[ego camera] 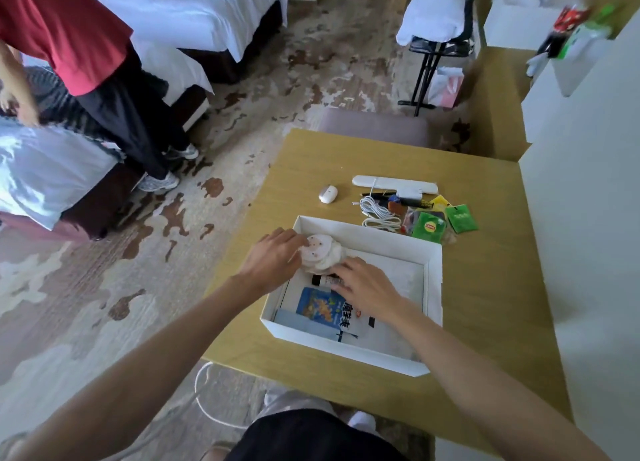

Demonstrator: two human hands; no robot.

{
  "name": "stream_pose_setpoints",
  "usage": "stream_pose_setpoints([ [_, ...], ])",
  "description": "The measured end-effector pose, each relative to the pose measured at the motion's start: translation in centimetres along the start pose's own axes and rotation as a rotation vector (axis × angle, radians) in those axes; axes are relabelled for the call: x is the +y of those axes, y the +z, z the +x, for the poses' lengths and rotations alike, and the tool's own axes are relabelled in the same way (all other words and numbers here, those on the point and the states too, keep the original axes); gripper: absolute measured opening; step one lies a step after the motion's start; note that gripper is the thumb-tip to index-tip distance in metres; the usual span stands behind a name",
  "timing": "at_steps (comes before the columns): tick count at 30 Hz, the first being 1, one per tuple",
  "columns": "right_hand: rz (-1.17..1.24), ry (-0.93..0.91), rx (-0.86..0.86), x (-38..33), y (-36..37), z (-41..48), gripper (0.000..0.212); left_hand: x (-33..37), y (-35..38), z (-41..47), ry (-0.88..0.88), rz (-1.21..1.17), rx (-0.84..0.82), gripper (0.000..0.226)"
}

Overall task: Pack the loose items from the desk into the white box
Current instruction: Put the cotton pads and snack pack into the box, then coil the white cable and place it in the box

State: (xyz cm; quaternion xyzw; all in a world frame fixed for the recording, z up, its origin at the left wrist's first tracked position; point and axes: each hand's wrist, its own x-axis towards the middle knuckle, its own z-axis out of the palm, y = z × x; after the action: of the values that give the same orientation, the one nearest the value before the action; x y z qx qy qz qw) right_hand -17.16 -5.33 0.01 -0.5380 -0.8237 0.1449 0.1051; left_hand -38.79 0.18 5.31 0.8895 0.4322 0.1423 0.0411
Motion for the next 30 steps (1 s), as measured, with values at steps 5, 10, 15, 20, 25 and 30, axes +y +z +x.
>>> stream_pose_setpoints([
  [5,0.108,0.082,0.272,3.0,-5.3,0.2,0.026,-1.9,1.0,5.3,-0.209,-0.28,0.013,0.02],
  [10,0.167,0.337,0.335,7.6,-9.3,2.6,0.021,-3.1,2.9,13.0,-0.392,-0.533,-0.066,0.021],
  [15,0.201,0.607,0.119,12.6,-9.0,6.0,0.025,-3.3,6.9,20.0,-0.261,-0.45,-0.433,0.032],
  [20,0.112,0.647,-0.024,15.2,-6.1,11.3,0.031,-2.7,11.8,24.1,-0.137,-0.357,-0.617,0.042],
  [25,-0.067,0.712,-0.096,16.9,-2.9,15.7,0.04,-4.0,14.5,24.3,-0.127,-0.434,-0.676,0.036],
  [30,-0.11,0.644,-0.093,18.3,-1.1,16.3,0.036,-5.5,15.0,23.2,-0.128,-0.559,-0.677,0.038],
])
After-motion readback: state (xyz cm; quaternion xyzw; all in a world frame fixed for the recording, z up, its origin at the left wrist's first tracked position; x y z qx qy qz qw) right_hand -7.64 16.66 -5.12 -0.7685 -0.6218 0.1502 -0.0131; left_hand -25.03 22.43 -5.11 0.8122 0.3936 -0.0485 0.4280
